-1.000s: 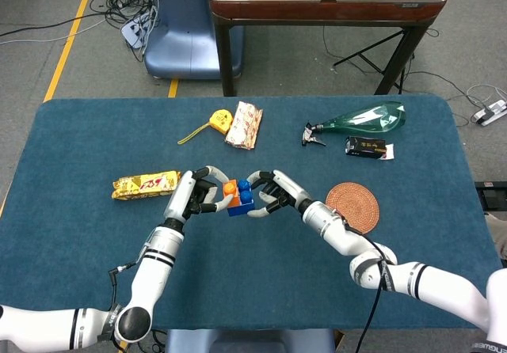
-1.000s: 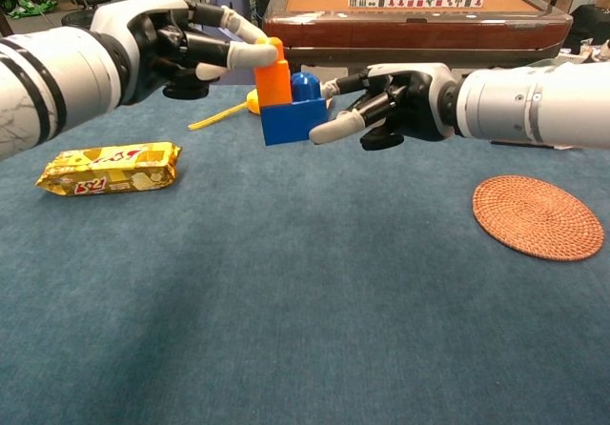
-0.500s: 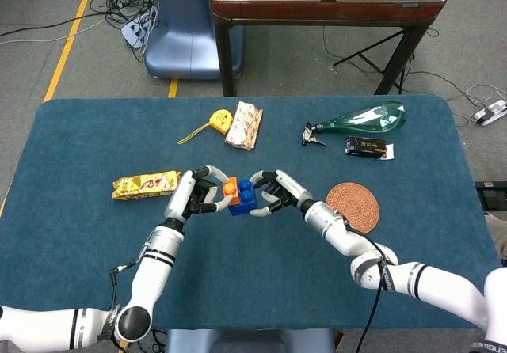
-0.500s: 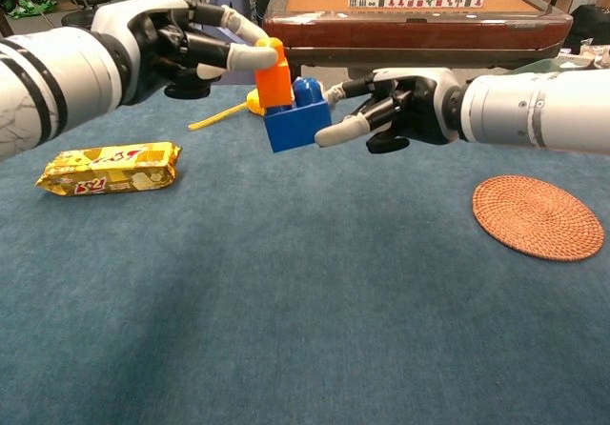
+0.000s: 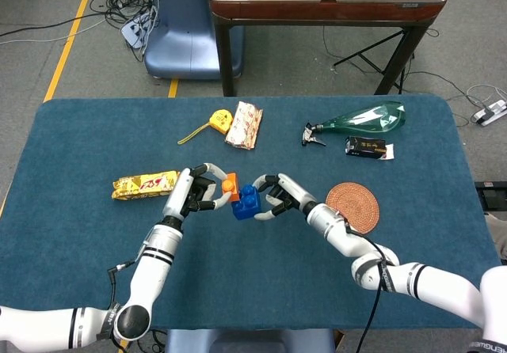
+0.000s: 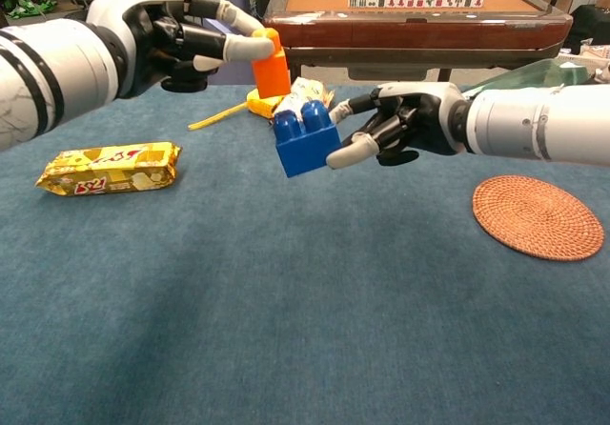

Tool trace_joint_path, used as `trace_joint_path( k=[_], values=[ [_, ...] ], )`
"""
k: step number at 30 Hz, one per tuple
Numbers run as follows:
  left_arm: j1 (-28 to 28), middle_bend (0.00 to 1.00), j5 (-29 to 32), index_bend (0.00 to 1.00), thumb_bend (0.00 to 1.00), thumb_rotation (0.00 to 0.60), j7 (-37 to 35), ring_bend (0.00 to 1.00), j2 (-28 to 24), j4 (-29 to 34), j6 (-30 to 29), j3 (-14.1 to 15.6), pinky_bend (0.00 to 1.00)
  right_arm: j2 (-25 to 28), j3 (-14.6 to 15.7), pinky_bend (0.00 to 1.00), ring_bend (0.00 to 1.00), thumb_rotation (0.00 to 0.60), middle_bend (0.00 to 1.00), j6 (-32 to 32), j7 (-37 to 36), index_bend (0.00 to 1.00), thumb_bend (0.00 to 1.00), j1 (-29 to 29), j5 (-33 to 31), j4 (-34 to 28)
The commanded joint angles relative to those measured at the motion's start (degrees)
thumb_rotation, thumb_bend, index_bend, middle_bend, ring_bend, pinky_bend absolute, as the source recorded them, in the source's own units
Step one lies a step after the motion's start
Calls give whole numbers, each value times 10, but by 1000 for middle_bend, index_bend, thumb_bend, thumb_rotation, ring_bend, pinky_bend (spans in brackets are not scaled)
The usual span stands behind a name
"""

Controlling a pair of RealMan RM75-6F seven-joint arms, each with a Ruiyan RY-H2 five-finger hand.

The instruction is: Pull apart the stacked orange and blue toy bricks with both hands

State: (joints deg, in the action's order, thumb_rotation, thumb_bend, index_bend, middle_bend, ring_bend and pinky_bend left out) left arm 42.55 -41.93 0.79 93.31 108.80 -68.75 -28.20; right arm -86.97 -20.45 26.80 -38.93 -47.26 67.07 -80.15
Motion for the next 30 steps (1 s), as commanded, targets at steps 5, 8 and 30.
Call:
trace_joint_path(
  k=[5,8,30],
  values=[
    [-2,877,0,738,579,600,6,966,0,-7,3,13,1000,6,41,1000,1000,600,1000,33,100,702,262,-2,-23,18],
    [-3,877,0,738,578,600,11,966,4,-17,6,25,1000,9,55,1000,1000,600,1000,64,154,702,245,2,-37,19],
    [-1,824,-27,2,102,600,87,943,-2,-64,53,116,1000,49,79,1000,979,600,860,254,378,0,0,52,-69,-63]
  ],
)
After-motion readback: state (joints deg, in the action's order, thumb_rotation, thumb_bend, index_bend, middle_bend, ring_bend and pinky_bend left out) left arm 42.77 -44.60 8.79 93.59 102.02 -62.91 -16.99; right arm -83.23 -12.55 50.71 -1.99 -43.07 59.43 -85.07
